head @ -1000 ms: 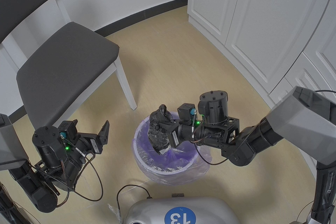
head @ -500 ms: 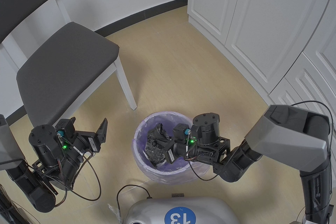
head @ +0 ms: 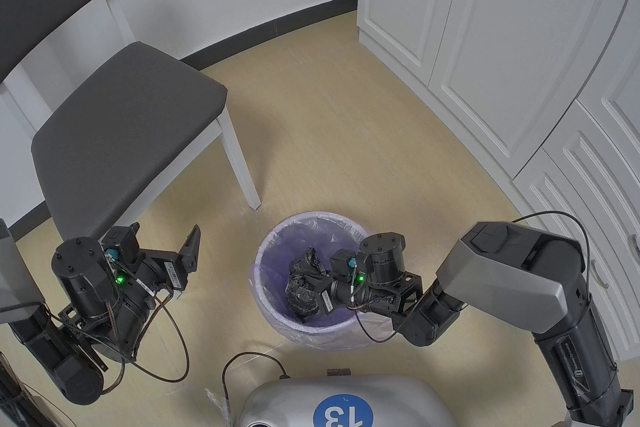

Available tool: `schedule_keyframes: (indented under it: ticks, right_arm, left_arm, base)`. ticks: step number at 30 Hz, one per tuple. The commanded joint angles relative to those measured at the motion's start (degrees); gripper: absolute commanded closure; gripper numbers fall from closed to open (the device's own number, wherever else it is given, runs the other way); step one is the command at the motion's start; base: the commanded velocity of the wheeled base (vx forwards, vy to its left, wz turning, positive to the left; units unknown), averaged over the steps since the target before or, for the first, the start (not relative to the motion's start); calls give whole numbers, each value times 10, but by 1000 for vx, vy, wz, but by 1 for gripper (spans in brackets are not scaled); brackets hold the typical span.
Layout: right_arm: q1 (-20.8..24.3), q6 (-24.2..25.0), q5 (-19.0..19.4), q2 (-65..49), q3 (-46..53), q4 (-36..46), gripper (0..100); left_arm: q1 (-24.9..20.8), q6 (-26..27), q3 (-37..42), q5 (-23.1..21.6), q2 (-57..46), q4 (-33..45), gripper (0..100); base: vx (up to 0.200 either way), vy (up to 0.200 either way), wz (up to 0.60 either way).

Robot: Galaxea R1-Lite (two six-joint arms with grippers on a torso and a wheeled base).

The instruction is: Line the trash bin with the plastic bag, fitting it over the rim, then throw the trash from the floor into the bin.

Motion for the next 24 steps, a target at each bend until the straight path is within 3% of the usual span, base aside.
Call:
schedule_keyframes:
  ticks: [1,12,21,22,24]
  right_arm:
    - [-7,-1,0,7,1,-1,100]
    - [23,-1,2,-139,101,-21,100]
    - [18,-2,2,-126,102,-17,100]
    - [17,-2,2,-119,99,-20,0]
    - [13,-1,2,-110,93,-22,0]
  left_arm:
    - [6,0,0,0,7,-10,0]
    - [9,0,0,0,6,-10,0]
    - [20,0,2,0,5,-10,0]
    - [22,0,2,0,5,-10,0]
    - [27,0,1,-1,5,-10,0]
  base:
    - [0,0,0]
    - [0,0,0]
    - [0,0,0]
    - [0,0,0]
    - [0,0,0]
